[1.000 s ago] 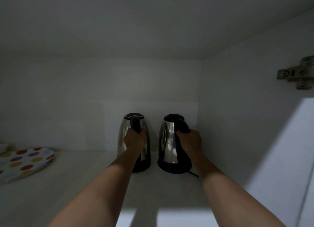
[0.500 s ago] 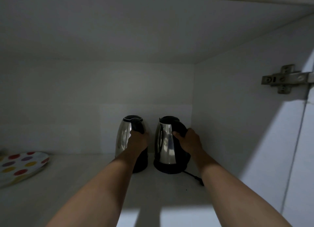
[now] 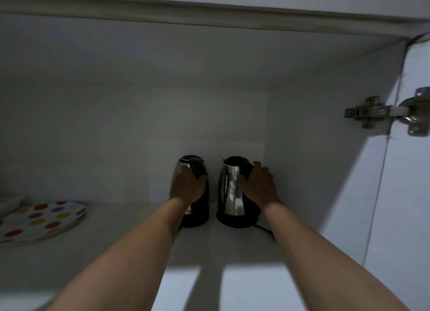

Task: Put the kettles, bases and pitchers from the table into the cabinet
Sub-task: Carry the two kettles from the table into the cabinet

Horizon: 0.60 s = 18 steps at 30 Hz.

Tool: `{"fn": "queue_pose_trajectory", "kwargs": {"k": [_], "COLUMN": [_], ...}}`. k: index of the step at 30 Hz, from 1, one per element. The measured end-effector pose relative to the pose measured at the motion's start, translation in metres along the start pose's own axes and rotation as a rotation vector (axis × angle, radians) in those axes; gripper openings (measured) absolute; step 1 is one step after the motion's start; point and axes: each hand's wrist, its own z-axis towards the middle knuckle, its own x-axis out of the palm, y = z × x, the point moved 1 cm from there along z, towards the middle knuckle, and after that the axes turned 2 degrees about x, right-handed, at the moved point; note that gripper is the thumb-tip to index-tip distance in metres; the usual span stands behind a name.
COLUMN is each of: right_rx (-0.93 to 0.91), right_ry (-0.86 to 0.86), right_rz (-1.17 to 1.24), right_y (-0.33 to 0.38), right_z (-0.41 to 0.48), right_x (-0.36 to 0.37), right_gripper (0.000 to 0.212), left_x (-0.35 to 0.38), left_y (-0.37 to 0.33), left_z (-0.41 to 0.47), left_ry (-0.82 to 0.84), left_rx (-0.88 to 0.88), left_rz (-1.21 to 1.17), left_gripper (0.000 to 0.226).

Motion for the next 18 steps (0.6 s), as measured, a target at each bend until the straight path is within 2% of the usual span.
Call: {"fn": "queue_pose_trajectory", "kwargs": {"k": [9, 13, 18], "right_rx": [-0.097, -0.119, -0.225], "right_ry": [0.060, 0.095, 0.124], "right_rz": [-0.104, -0.174, -0.185], "right_y": [0.050, 0.076, 0.119], "right_z": [-0.092, -0.150, -0.215], "right_x": [-0.021, -0.033, -0.037], "right_gripper": [0.064, 0.054, 0.062], "left_x": [-0.071, -0.113, -0.178], "left_y": [0.015, 0.027, 0.046], "left_z": [-0.081, -0.129, -0.192], "left_ry": [-0.025, -0.064, -0.123], "left_rx": [0.190, 0.272, 0.285], "left_rz": [0.262, 0.324, 0.345], "left_gripper": [0.056, 0.053, 0.052]}}
